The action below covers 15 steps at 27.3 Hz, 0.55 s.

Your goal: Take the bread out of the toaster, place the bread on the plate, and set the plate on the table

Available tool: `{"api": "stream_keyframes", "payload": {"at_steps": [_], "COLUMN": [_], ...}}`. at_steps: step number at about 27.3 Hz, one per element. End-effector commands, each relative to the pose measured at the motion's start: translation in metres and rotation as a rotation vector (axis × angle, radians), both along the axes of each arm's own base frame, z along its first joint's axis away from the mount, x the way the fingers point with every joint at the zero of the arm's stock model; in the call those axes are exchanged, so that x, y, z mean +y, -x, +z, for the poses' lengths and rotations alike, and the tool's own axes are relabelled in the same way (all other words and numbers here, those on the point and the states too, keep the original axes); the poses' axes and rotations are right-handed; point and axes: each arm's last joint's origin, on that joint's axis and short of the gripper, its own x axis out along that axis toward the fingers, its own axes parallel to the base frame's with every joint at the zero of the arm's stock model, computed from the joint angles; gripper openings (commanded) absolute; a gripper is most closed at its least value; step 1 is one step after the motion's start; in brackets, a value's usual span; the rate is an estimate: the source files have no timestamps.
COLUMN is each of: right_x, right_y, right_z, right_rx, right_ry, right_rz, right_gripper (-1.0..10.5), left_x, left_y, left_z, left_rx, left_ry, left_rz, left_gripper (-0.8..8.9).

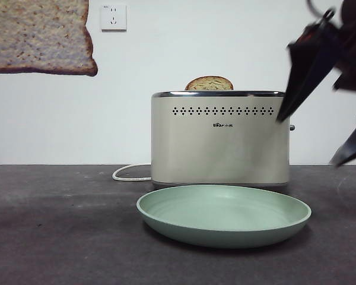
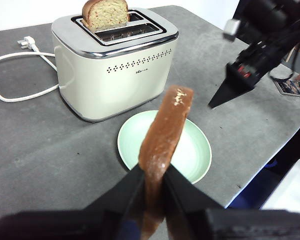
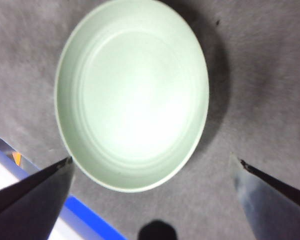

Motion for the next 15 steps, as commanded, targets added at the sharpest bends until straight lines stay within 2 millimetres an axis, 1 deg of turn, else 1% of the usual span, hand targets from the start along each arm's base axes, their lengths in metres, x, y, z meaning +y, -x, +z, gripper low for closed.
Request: {"api": "stream_keyframes", "payload": {"at_steps": [1, 3, 5, 8, 9, 15], "right_x": [0.008, 0.013, 0.016, 0.018, 0.019, 0.020], "right_y": [-0.008, -0.014, -0.018, -0.024, -0.025, -0.027], "right_z": [-0.015, -0.029, -0.039, -0.044, -0.045, -0.047], "right_rx": [0.022, 0.047, 0.067, 0.052, 0.046, 0.035], "right_ry": [0.035, 0.092, 0.100, 0.097, 0.095, 0.093], "right_rz": [0.030, 0.033, 0.039, 0.040, 0.042, 0.042], "right_gripper": [5.6, 5.6, 5.4, 3.2, 2.7, 2.7], "left_x": [-0.001, -0.001, -0.001, -0.001, -0.001, -0.001], "left_y": [0.000, 0.000, 0.000, 0.000, 0.000, -0.001], "left_z": [0.000, 0.000, 0.000, 0.000, 0.000, 0.002], "left_rx": [0.000, 0.012, 0.011, 0.011, 0.011, -0.010], "left_ry": [0.015, 0.027, 0.026, 0.026, 0.026, 0.038], "left_rz": [-0.001, 0.006, 0.006, 0.006, 0.006, 0.006], "left_gripper": [-0.06, -0.06, -0.06, -0.06, -0.06, -0.06]}}
